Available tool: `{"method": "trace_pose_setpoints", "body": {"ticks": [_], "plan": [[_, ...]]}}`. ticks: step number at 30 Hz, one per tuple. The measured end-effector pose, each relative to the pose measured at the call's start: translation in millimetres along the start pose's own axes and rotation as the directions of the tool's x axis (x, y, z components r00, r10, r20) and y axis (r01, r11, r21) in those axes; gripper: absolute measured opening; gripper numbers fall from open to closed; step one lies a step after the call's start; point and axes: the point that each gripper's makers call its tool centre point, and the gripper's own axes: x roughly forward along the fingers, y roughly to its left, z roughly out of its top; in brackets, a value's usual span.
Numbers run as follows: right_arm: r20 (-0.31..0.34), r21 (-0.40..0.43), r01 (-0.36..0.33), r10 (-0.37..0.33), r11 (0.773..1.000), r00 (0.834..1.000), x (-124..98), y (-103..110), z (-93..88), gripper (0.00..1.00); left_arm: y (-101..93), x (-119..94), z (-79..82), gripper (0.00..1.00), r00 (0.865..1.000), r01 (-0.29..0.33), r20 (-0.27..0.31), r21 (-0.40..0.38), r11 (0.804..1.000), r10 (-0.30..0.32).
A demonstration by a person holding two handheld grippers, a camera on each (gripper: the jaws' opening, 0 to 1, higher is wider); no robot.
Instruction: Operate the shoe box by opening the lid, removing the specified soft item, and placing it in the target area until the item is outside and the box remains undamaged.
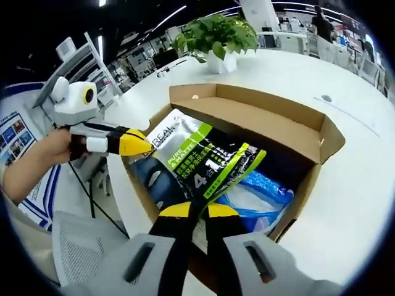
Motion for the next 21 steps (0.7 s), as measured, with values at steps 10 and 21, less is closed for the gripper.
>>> {"method": "trace_pose_setpoints", "body": {"ticks": [10,21], "plan": [[0.031,0.047,0.039,-0.04,0.998,0.999,-29,-14,2.1,0.04,-28.2,9,9.0,0.0,1.0,0.017,-0.011,0.039,0.999,-0.017],[0.066,0.122,0.078,-0.087,0.989,0.994,-61,-38,-1.6,0.03,-59.0,26,12.5,0.0,0.998,0.053,-0.029,0.068,0.996,-0.051]]}}
